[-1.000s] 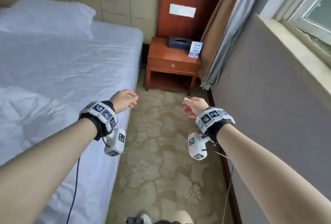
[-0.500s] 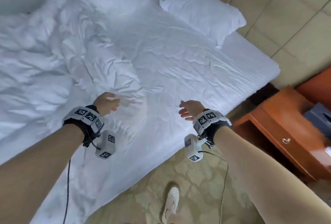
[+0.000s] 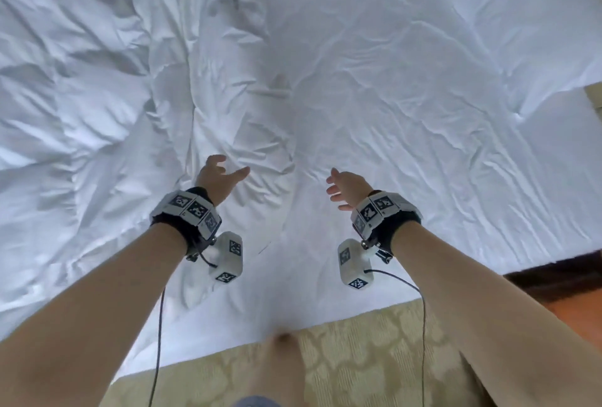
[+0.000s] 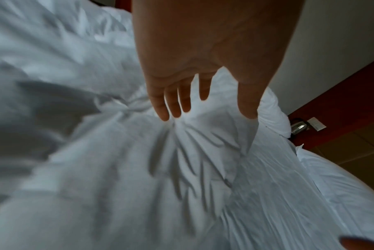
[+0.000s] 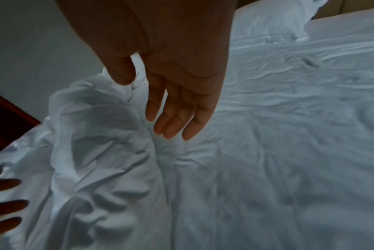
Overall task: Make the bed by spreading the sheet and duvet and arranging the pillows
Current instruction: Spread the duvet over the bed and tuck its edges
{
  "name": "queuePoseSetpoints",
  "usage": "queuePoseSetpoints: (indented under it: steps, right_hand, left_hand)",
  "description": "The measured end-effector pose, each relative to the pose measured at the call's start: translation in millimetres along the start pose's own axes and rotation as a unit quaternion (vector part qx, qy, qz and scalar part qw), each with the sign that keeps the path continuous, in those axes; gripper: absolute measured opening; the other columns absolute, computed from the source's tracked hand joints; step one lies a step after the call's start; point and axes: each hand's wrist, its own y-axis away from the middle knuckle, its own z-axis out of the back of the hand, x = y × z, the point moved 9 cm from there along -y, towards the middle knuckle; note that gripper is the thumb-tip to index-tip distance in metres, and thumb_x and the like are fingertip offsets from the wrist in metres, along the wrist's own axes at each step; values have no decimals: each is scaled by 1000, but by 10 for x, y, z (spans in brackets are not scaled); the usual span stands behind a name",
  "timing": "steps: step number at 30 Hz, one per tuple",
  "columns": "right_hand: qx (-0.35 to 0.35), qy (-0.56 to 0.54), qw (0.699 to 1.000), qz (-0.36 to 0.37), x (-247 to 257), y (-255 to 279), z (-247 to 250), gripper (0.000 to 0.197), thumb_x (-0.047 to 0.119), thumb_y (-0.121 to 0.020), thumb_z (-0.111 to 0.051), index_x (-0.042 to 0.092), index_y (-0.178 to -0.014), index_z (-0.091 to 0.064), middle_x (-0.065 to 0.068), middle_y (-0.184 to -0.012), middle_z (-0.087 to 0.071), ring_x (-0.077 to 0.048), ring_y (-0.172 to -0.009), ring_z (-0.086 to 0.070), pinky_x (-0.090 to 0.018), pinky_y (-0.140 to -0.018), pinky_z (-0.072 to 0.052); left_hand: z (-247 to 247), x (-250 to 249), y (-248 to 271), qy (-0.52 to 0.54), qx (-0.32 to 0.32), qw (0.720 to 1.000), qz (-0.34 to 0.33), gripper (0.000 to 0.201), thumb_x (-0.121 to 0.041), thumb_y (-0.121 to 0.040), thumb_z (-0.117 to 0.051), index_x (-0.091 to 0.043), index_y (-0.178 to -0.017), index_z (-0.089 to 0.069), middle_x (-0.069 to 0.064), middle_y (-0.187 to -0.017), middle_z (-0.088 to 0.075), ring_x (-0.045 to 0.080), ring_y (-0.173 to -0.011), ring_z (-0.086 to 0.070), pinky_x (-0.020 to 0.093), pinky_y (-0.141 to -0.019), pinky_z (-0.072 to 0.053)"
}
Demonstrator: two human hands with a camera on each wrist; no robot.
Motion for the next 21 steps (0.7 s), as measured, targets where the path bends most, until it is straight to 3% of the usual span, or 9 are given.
queuePoseSetpoints:
  steps: [3, 7, 10, 12, 14, 16, 17, 19, 21]
  right_hand:
    - [10, 35, 999, 1, 262, -504, 72, 48, 36, -102, -27, 4, -127, -51, -16, -122, -59, -30, -117, -55, -41, -100, -42]
    - [39, 36, 999, 1, 469, -942, 127, 47, 39, -100, -30, 6, -124, -54, -7, -103, -58, -23, -97, -56, -39, -95, -44]
    - [51, 47, 998, -8, 537, -1187, 162, 45, 39, -100, -31, 7, -121, -56, -5, -100, -58, -20, -92, -54, -40, -97, -45]
    - [50, 51, 997, -14, 566, -1310, 178, 45, 38, -100, -31, 7, -121, -56, -5, -100, -58, -20, -92, -55, -40, -96, -45]
    - [46, 54, 997, -24, 584, -1392, 178, 45, 39, -100, -31, 7, -122, -55, -5, -101, -59, -21, -94, -57, -37, -91, -46]
    - [36, 46, 998, -36, 578, -1426, 162, 46, 38, -100, -30, 6, -123, -54, -8, -105, -61, -24, -100, -59, -35, -88, -45]
    - [31, 34, 998, -40, 577, -1433, 148, 46, 37, -101, -29, 5, -124, -54, -10, -109, -62, -25, -103, -60, -35, -88, -45]
    - [32, 12, 999, -41, 595, -1413, 82, 48, 35, -101, -27, 4, -129, -50, -14, -122, -60, -28, -113, -58, -35, -90, -45]
    - [54, -3, 998, -41, 600, -1380, -41, 47, 31, -102, -26, 3, -137, -41, -17, -136, -49, -32, -125, -50, -38, -96, -43]
  left_hand:
    - [-314, -167, -405, 2, -13, 1000, 12, 86, -42, -78, -70, -20, -145, -21, 13, -147, -29, 31, -135, -33, 44, -109, -33]
    - [-479, -448, -757, -15, -91, 995, 23, 101, -39, -71, -75, -28, -147, -9, 11, -151, -18, 33, -139, -21, 51, -112, -24]
    - [-580, -517, -1038, 9, -85, 994, 62, 95, -19, -74, -68, -30, -147, -7, 14, -145, -32, 36, -130, -37, 49, -108, -34]
    - [-572, -476, -1157, -5, -69, 994, 81, 72, -14, -82, -55, -24, -145, -21, 15, -133, -50, 36, -118, -50, 40, -97, -44]
    - [-511, -461, -1196, -31, -70, 994, 73, 45, -13, -85, -48, -15, -130, -45, 16, -115, -61, 33, -102, -56, 33, -79, -43]
    - [-439, -466, -1121, -13, -75, 995, 59, 25, -8, -84, -44, -8, -103, -59, 13, -89, -61, 31, -85, -54, 30, -66, -40]
    - [-424, -462, -1076, 11, -74, 996, 55, 18, -5, -83, -42, -7, -88, -59, 9, -77, -57, 29, -79, -51, 28, -60, -38]
    - [-367, -478, -904, 59, -64, 995, 51, 25, 1, -83, -40, -12, -66, -53, 4, -63, -48, 24, -72, -46, 25, -51, -35]
    - [-304, -555, -690, 95, -40, 994, 39, 26, 4, -82, -39, -10, -68, -56, 5, -65, -51, 23, -71, -49, 25, -55, -39]
